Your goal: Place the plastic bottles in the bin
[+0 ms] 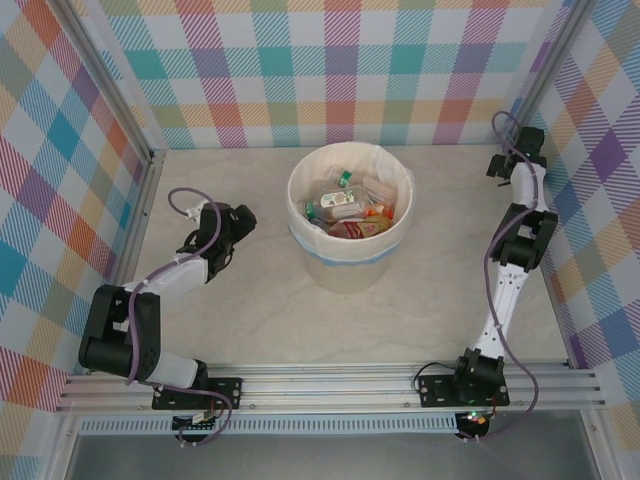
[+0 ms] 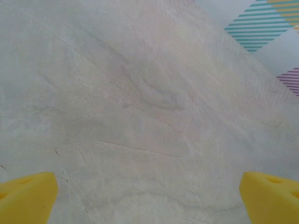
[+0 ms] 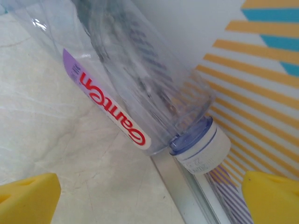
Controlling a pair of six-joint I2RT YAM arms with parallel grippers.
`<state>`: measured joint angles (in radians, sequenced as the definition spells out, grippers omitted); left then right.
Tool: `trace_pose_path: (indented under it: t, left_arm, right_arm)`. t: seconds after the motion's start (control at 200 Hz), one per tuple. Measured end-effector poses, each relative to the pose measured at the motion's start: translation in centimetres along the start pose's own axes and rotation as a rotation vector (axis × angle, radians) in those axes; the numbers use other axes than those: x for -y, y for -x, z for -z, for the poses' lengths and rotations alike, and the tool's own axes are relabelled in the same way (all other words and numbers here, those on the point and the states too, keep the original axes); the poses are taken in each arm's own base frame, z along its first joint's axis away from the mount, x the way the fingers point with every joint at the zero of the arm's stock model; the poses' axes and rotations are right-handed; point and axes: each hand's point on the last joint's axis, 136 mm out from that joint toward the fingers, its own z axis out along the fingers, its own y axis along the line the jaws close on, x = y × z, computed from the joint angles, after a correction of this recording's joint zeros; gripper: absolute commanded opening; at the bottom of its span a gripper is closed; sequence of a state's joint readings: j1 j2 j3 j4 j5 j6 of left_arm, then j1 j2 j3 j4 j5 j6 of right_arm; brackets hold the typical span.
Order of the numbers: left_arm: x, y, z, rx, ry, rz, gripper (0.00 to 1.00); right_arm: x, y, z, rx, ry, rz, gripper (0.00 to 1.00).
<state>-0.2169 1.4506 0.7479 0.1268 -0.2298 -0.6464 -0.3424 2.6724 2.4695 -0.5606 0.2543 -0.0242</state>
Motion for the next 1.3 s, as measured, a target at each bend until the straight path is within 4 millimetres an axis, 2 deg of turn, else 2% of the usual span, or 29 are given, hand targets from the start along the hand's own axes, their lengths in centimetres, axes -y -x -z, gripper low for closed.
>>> trace_pose_path:
  t: [0.07, 0.235, 0.305, 0.41, 0.51, 0.6, 0.67, 0.75, 0.81, 0.88, 0.985, 1.05, 1.15, 1.3]
  left_arm:
    - [0.1, -0.3, -0.3, -0.010, 0.005, -0.006, 1.00]
    - [0.4, -0.4, -0.6, -0.014, 0.021, -0.021, 1.00]
    - [0.5, -0.5, -0.7, -0.012, 0.025, -0.025, 1.00]
    - [0.5, -0.7, -0.9, -0.014, 0.033, -0.030, 1.00]
    - [0.7, -0.7, -1.2, -0.014, 0.038, -0.035, 1.00]
    - [0.9, -0.6, -1.1, -0.012, 0.036, -0.040, 1.00]
    - [1.0, -0.5, -1.1, -0.013, 0.035, -0.044, 1.00]
    - [0.8, -0.6, -1.1, -0.016, 0.044, -0.050, 1.00]
    - [0.8, -0.6, -1.1, -0.015, 0.045, -0.051, 1.00]
    - [0.8, -0.6, -1.1, -0.014, 0.046, -0.052, 1.00]
    - [0.5, -0.7, -1.1, -0.013, 0.054, -0.060, 1.00]
    - [0.1, -0.9, -1.1, -0.013, 0.066, -0.066, 1.00]
    - [-0.4, -1.2, -1.2, -0.014, 0.081, -0.075, 1.00]
    - [-0.6, -1.1, -1.2, -0.008, 0.089, -0.081, 1.00]
  right_arm:
    - [-0.1, 0.0, -0.2, -0.007, 0.018, 0.009, 1.00]
    - [-1.8, 0.5, -0.8, 0.015, 0.112, 0.067, 1.00]
    - [-3.3, 0.1, -0.7, 0.009, 0.198, 0.093, 0.99]
    - [-6.7, -0.9, 0.2, -0.017, 0.392, 0.135, 0.98]
    - [-9.3, -2.0, 1.7, -0.038, 0.542, 0.176, 0.99]
    - [-12.2, -2.7, 4.2, -0.047, 0.646, 0.199, 0.99]
    - [-13.8, -1.9, 6.3, -0.024, 0.689, 0.192, 0.99]
    - [-15.3, 0.3, 9.0, 0.033, 0.704, 0.175, 0.99]
    - [-15.1, 2.1, 10.1, 0.082, 0.676, 0.157, 1.00]
    - [-14.0, 3.7, 10.2, 0.119, 0.610, 0.126, 1.00]
    - [-11.5, 5.1, 9.0, 0.138, 0.498, 0.079, 1.00]
    - [-10.3, 5.5, 7.4, 0.143, 0.424, 0.056, 1.00]
    - [-8.5, 4.4, 4.4, 0.108, 0.319, 0.030, 1.00]
    - [-7.9, -0.3, 0.5, -0.018, 0.263, 0.030, 0.98]
